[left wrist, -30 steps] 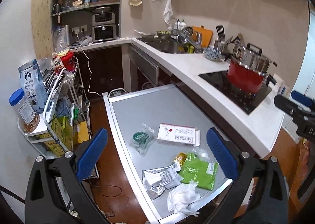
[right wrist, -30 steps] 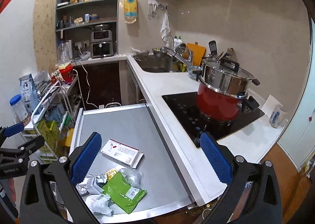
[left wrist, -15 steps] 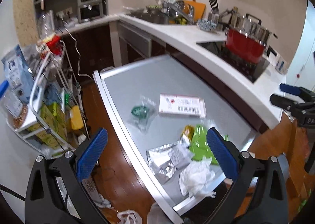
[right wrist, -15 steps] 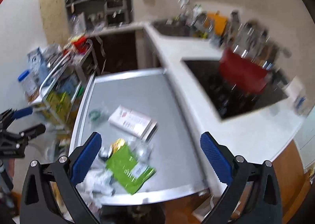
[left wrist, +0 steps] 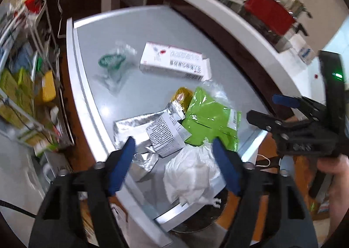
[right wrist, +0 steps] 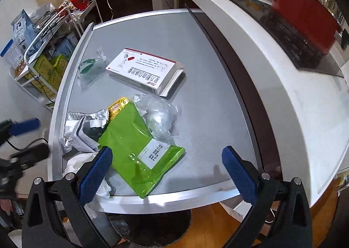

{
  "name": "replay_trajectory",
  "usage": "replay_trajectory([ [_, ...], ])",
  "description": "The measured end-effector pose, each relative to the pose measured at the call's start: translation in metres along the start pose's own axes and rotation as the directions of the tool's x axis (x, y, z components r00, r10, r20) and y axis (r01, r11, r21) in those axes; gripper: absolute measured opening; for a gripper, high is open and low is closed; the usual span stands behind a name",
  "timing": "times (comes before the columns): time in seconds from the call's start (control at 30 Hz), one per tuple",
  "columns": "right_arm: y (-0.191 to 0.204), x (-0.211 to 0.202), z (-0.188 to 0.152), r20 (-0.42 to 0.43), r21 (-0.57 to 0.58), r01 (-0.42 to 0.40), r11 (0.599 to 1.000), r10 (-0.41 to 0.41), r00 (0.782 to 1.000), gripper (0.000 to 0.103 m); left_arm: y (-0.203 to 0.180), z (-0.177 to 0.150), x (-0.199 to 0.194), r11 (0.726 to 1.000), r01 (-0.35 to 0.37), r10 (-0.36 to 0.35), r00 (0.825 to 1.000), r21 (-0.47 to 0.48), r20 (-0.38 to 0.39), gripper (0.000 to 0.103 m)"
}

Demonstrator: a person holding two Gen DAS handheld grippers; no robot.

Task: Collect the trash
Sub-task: 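Grasp the white receipt with the left tool while the right tool grasps the clear plastic bag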

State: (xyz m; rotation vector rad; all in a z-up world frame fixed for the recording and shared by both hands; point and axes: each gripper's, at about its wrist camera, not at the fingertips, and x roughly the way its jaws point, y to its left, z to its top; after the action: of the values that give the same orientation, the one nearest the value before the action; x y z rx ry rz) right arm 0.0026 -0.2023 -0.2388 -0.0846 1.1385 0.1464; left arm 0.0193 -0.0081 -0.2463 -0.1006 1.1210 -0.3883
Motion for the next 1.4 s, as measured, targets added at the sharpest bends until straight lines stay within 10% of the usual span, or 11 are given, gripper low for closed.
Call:
replay_trajectory([
  [0.4,0.001,0.015,0.004,-0.023,-0.066,0.017,0.998,-0.018,1.0,0.099,0.027,-0.001,0.043,0.94,0.143,-0.174,0.982,-0.31,-0.076,0.056],
  [0.7,-0.004,0.019,-0.002,-0.047,-0.072,0.013,0.997,-0.017,0.999,0.099,0.034,0.006,0.055,0.935,0.103,-0.146,0.984,-0.341,-0.102,0.044],
  [0.83,-0.006,0.018,-0.003,-0.046,-0.062,0.004,0.998,-0.007,0.999,0.099,0.034,0.005,0.047,0.933,0.094,-0.137,0.986,-0.348,-0.1,0.062],
  [1.07,-0.001,0.022,-0.003,-0.056,-0.094,-0.005,0.996,-0.001,0.998,0.099,0.032,0.013,0.061,0.934,0.081,-0.126,0.986,-0.349,-0.11,0.063],
  [1.17,-0.003,0.024,0.0,-0.055,-0.085,-0.027,0.996,0.022,0.998,0.099,0.03,0.017,0.065,0.94,0.085,-0.13,0.985,-0.331,-0.117,0.04],
  [1.4,-0.022,0.042,0.031,-0.051,0.067,-0.072,0.995,0.075,0.996,0.092,0.036,0.019,0.056,0.938,0.118,-0.15,0.986,-0.326,-0.075,0.038],
])
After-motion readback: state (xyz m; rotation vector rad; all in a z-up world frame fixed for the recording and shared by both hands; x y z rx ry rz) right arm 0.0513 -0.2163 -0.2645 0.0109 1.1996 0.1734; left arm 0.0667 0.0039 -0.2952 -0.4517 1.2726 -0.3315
